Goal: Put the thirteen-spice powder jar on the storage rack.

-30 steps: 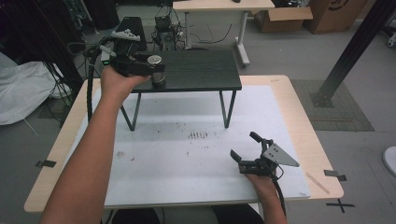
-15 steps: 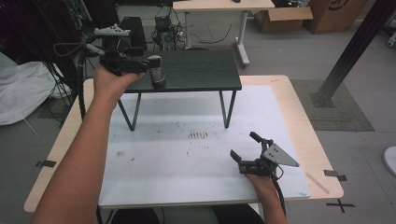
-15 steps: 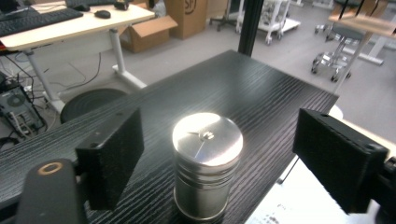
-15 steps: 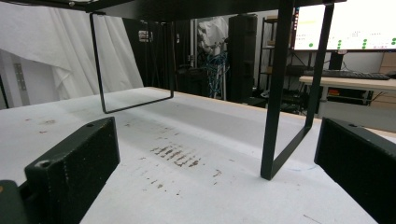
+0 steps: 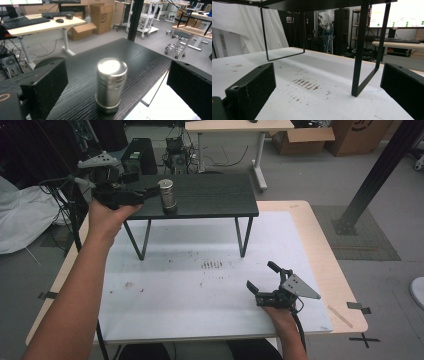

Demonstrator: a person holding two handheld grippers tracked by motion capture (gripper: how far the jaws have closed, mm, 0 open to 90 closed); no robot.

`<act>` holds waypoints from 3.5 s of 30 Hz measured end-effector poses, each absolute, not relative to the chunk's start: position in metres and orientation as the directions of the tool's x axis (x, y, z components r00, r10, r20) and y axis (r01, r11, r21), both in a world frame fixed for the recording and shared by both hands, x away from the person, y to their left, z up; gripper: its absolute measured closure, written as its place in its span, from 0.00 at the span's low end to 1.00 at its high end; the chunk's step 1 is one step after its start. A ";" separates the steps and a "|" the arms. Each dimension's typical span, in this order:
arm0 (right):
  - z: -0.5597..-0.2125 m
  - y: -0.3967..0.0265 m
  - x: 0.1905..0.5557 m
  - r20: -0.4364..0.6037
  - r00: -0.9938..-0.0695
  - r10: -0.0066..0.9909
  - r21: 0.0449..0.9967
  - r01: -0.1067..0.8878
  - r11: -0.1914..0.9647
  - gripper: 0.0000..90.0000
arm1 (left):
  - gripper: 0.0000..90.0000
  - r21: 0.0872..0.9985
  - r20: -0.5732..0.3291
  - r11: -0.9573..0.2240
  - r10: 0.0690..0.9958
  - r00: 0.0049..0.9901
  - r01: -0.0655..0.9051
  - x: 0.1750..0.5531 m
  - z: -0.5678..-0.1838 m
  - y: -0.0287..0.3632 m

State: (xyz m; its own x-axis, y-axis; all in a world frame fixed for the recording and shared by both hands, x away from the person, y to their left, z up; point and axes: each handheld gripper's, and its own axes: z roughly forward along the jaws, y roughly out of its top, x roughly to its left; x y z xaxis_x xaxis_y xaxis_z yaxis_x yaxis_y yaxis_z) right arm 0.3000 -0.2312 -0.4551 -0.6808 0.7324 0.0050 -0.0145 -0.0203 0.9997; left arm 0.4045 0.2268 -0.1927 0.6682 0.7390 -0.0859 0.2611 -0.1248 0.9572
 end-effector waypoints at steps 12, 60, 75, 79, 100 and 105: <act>-0.455 -0.231 0.300 0.003 -0.682 0.732 1.000 -0.016 -0.019 0.00 | 0.00 0.979 -0.046 -0.095 0.754 0.655 0.178 0.383 -0.199 0.235; -0.455 -0.231 0.300 0.004 -0.682 0.732 1.000 -0.014 -0.019 0.00 | 0.00 0.995 -0.009 -0.059 0.769 0.639 0.085 0.328 -0.297 0.255; -0.455 -0.231 0.300 0.003 -0.682 0.732 1.000 -0.014 -0.018 0.00 | 0.00 0.996 0.003 -0.063 0.758 0.652 0.069 0.324 -0.335 0.256; -0.455 -0.231 0.300 0.001 -0.681 0.732 1.000 -0.016 -0.016 0.00 | 0.00 0.996 -0.004 -0.053 0.762 0.648 0.069 0.323 -0.340 0.257; -0.455 -0.231 0.300 0.002 -0.681 0.732 1.000 -0.015 -0.017 0.00 | 0.00 0.996 -0.067 0.014 0.767 0.639 0.088 0.312 -0.396 0.263; -0.455 -0.231 0.300 0.001 -0.682 0.732 1.000 -0.015 -0.016 0.00 | 0.00 0.993 -0.089 0.022 0.773 0.628 0.113 0.309 -0.414 0.266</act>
